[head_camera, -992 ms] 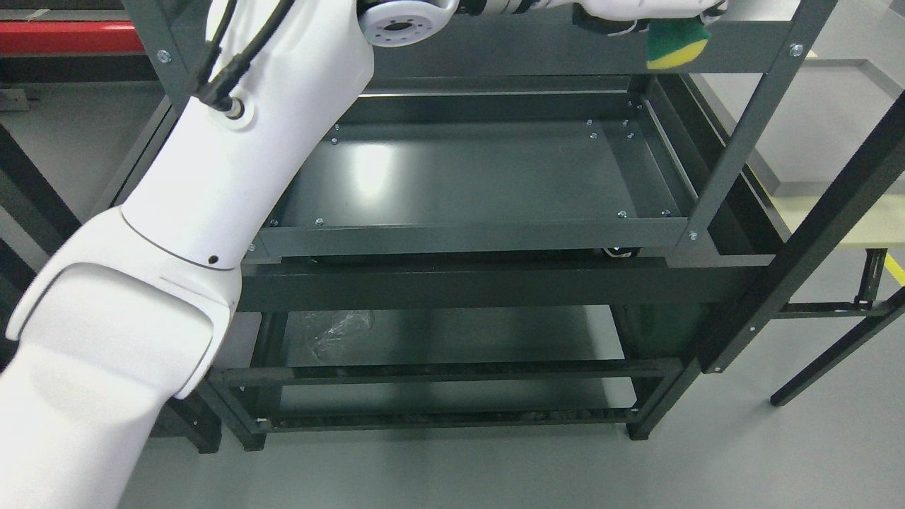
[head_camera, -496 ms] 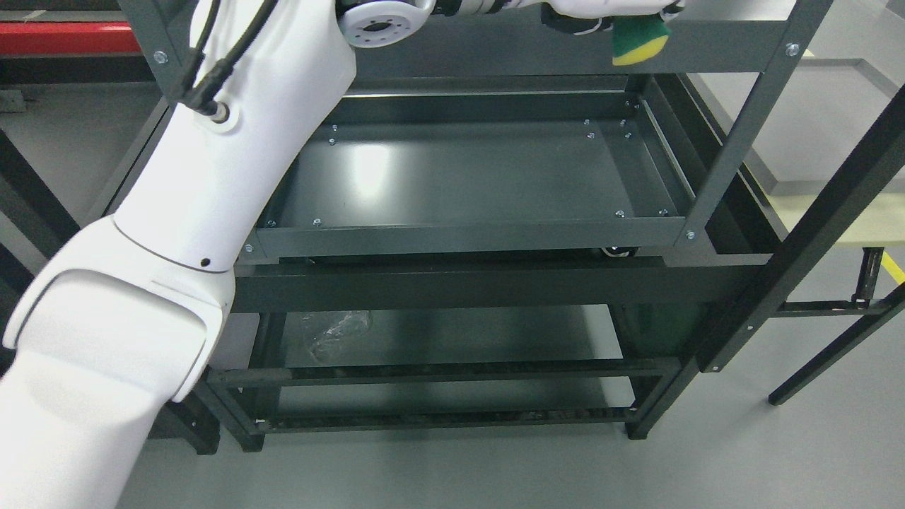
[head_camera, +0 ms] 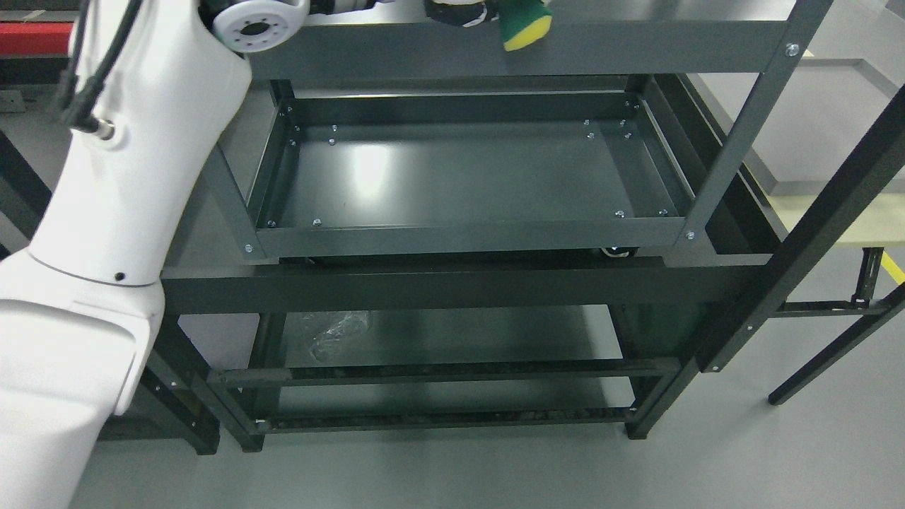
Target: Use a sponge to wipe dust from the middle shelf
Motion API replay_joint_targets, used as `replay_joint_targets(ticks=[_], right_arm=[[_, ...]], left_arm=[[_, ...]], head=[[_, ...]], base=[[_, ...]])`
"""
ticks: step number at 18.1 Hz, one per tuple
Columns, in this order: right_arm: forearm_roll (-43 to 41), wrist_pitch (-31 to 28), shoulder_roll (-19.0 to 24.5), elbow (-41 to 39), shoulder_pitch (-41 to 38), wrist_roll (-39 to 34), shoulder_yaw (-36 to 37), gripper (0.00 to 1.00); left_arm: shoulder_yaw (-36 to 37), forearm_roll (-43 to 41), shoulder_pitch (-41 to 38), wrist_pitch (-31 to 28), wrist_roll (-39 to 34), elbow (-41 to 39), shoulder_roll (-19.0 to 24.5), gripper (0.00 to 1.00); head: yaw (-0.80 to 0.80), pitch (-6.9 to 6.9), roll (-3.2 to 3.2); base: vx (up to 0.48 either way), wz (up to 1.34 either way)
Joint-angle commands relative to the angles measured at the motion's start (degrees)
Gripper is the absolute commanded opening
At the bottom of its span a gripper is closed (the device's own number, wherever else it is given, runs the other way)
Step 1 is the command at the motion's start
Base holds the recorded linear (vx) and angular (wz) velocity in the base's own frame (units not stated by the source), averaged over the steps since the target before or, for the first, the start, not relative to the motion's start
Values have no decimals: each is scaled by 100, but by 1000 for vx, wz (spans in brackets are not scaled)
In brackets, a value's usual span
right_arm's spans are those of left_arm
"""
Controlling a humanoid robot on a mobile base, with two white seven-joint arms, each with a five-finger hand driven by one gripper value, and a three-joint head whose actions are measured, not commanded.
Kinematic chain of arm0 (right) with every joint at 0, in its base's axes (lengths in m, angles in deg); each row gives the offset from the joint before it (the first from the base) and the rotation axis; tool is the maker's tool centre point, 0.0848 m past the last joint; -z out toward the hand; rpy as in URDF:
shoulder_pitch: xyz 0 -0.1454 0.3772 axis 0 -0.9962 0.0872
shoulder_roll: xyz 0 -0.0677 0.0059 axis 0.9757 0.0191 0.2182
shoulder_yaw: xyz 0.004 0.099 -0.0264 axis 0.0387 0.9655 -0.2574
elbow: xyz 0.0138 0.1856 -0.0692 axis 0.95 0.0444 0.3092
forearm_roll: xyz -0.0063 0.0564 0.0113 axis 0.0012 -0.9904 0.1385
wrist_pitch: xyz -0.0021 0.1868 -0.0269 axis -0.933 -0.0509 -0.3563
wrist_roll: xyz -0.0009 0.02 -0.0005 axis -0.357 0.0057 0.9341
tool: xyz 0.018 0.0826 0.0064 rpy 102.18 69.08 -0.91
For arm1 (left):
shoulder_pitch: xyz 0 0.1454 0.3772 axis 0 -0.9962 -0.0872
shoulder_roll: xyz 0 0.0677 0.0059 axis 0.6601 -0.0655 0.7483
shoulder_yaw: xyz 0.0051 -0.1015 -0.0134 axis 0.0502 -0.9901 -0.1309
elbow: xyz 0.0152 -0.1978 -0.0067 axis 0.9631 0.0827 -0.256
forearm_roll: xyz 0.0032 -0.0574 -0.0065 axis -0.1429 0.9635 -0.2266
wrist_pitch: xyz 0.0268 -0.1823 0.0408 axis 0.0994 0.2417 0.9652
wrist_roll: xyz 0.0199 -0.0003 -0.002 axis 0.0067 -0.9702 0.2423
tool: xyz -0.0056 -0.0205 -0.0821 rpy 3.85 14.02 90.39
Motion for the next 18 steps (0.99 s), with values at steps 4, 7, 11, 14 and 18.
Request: replay_joint_targets(ticks=[4,7,11,14,18], right_arm=[[0,-418,-100,-100,1,-3,0,100],[0,-418,-100,-100,1,6,0,100],[0,-418,-100,-100,1,-3,0,100],[0,-418,-100,-100,1,-3,0,100],[0,-418,-100,-100,1,-3,0,100]], left_arm=[[-327,1374,-457,-5,181,-998,2298,1],[-232,1936,-747,-5,190,-1288,3053,1],[-81,2605,-783,-5,190,-1412,4065,2],[-90,2948,-809,-5,190,-1395,4750,2],[-143,3335,-1081,-5,181,-1351,5507,2]], head=[[0,0,0],[0,0,0],[0,0,0],[0,0,0],[0,0,0]], base=[[0,0],[0,0],[0,0],[0,0],[0,0]])
